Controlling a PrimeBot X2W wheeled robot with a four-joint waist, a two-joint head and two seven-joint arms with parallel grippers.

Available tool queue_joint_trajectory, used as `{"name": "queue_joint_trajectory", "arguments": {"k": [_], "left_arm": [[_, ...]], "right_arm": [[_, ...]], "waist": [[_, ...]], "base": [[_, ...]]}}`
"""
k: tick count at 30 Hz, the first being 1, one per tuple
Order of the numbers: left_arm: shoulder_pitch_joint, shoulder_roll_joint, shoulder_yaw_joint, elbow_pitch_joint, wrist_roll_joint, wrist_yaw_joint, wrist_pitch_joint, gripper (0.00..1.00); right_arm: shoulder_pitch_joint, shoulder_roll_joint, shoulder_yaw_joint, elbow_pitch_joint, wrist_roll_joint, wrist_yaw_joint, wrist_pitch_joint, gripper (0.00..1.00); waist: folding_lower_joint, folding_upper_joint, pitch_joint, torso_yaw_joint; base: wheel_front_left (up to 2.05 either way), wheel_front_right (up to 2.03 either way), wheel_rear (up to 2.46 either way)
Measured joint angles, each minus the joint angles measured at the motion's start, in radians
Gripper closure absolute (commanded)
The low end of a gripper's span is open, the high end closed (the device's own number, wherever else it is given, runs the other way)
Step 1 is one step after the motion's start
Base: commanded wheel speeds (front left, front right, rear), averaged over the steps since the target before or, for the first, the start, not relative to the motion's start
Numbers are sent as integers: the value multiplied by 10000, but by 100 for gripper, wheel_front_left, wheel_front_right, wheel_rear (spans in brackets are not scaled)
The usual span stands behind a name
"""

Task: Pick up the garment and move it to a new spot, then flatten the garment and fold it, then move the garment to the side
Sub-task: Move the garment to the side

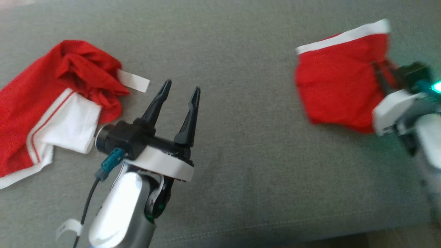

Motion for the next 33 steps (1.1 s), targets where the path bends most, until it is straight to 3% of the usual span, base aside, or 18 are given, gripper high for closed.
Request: {"name": "queue_joint_trajectory", "arguments": {"k": [8,12,23,24,25,26,33], "left_arm": [[-317,-12,-244,-276,12,-123,-19,0],[-316,-12,-81,-274,157,-222,-19,0],[-313,-8,157,-276,169,-385,-19,0],[-312,-6,157,-274,169,-384,-19,0],[-312,-10,151,-274,167,-382,-19,0],[-310,-8,151,-268,165,-382,-19,0],[-283,-12,161,-238,59,-362,-19,0]], "right_arm": [[-531,-1802,54,-439,485,0,384,100],[-796,-2056,-426,-732,552,0,387,100],[-640,-1985,-1106,-1348,336,0,533,100],[-635,-1958,-1204,-1354,347,0,596,92],[-635,-1935,-1271,-1371,407,0,623,51],[-628,-1904,-1287,-1404,470,0,644,0],[-223,-1695,-1567,-1664,748,0,965,0]], "waist": [[1,0,739,-370],[0,0,1095,-384],[0,0,1306,-298],[0,0,1279,-297],[0,0,1250,-299],[0,0,1220,-298],[0,0,993,-238]], "base": [[0,0,0],[0,0,0],[0,0,0],[0,0,0],[0,0,0],[0,0,0],[0,0,0]]}}
